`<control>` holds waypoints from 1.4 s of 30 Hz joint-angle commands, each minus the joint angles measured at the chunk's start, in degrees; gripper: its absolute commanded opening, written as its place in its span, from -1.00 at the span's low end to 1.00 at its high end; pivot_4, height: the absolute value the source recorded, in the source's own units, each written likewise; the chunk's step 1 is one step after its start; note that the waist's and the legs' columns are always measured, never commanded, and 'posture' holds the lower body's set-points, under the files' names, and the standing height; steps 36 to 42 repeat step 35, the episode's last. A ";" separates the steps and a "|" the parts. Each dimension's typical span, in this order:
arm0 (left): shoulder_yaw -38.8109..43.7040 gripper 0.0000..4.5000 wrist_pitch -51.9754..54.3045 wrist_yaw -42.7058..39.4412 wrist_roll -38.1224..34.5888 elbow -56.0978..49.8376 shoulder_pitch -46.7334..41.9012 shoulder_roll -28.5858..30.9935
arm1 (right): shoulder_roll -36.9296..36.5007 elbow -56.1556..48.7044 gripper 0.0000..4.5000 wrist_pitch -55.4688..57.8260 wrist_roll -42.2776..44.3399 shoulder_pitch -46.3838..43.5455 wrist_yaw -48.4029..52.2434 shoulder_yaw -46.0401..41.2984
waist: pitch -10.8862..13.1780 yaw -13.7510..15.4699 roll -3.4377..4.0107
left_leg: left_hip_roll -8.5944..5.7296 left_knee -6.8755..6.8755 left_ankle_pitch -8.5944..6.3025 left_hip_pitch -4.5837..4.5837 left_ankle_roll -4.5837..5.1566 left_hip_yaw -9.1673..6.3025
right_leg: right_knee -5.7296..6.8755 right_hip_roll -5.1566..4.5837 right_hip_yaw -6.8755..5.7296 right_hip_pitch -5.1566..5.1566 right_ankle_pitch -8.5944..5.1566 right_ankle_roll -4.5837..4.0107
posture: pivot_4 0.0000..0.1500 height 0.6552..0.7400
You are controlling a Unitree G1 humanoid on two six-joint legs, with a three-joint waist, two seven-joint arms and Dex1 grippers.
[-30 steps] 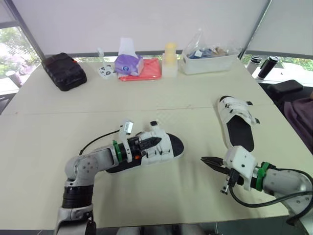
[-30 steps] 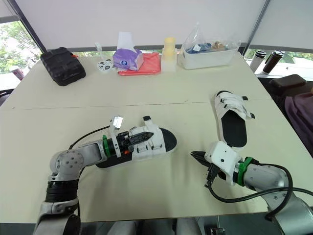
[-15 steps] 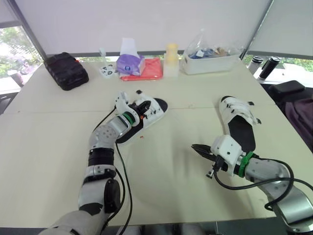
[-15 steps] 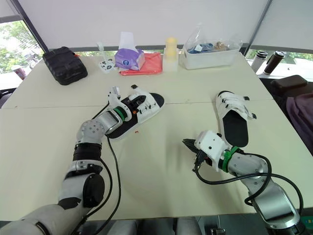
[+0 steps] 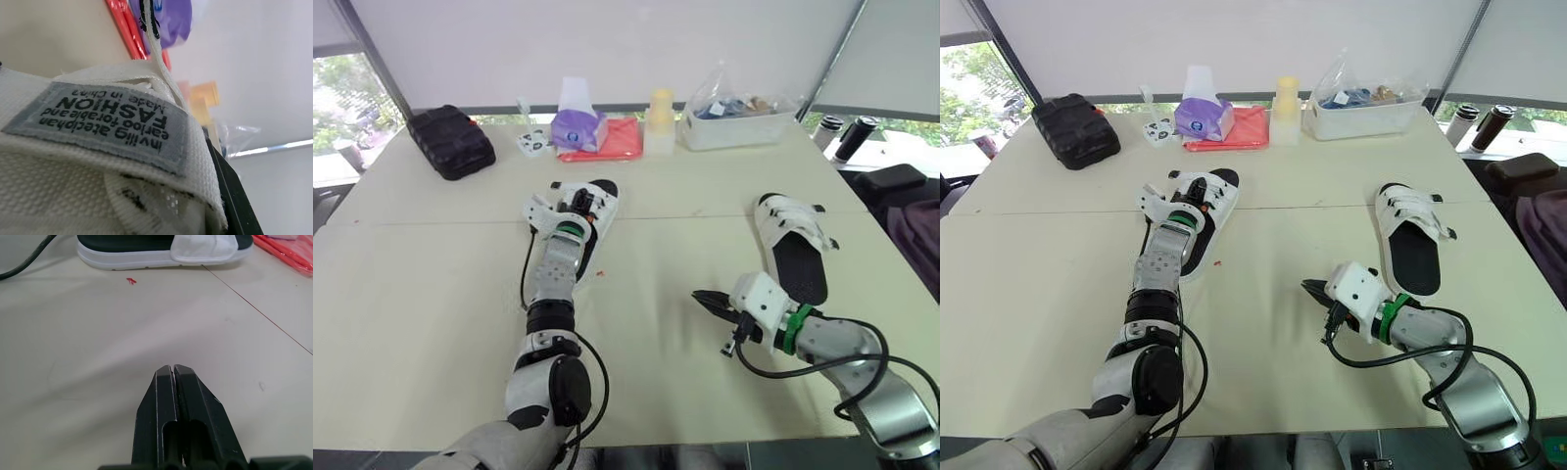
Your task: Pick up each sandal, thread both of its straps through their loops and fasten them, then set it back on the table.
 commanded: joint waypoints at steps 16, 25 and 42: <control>-19.13 0.98 38.41 10.04 1.72 -37.01 22.14 11.77 | 0.11 1.97 -1.00 -4.32 -0.46 1.62 0.59 -1.43 | -0.77 -1.36 0.10 | 0.14 0.48 -0.11 0.34 0.19 0.33 | 0.49 0.11 0.41 0.20 0.02 -0.01 | 1.00 1.00; -32.47 0.98 38.79 -15.93 7.55 -61.86 32.25 43.50 | 4.30 7.42 -1.00 -1.96 6.23 -0.36 -0.50 -6.87 | -0.81 -2.61 0.21 | 0.35 0.32 -0.12 0.89 0.20 0.76 | 0.63 0.38 0.73 0.42 0.05 -0.14 | 1.00 1.00; -21.34 0.98 34.83 -25.94 4.27 -68.06 52.56 49.13 | 5.05 7.86 -1.00 7.83 19.03 1.26 1.96 -14.63 | -0.86 -2.83 0.31 | 0.46 0.35 -0.54 0.94 0.94 0.96 | 0.54 0.28 0.96 0.47 0.05 -0.14 | 1.00 1.00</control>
